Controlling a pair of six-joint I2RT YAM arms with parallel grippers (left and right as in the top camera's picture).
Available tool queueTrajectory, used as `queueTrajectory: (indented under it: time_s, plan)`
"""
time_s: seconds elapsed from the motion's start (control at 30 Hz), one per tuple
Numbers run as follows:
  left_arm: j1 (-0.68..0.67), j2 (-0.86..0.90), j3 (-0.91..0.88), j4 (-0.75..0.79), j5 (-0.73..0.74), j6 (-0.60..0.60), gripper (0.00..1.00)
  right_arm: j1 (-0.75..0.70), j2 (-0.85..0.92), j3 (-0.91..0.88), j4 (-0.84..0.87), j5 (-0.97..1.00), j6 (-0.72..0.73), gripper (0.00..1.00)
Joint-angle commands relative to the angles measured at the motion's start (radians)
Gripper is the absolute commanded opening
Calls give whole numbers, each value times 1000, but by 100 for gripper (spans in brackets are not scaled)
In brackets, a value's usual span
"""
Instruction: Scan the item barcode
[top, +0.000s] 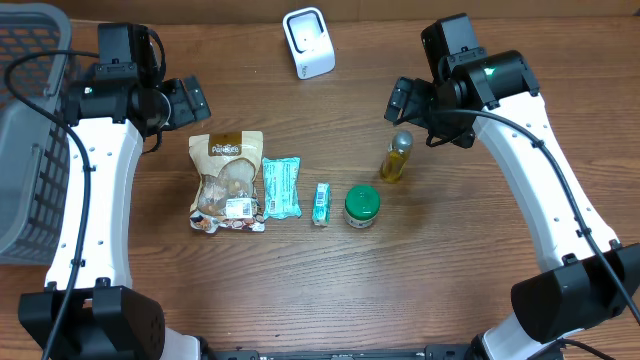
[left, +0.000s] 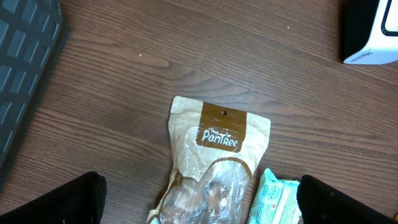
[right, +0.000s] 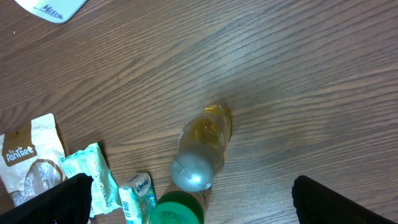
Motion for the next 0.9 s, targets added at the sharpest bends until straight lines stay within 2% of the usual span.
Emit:
queueTrajectory:
  time_s: [0.0,0.53,0.87]
  plan:
    - [-7,-2,7,1,-7,8,100,4,3,-3,7,10,7,100]
    - [-7,-2,7,1,-7,8,100,4,3,-2,36,10,7,100]
    - [-7,-2,7,1,-7,8,100,4,3,-3,-3,10,7,100]
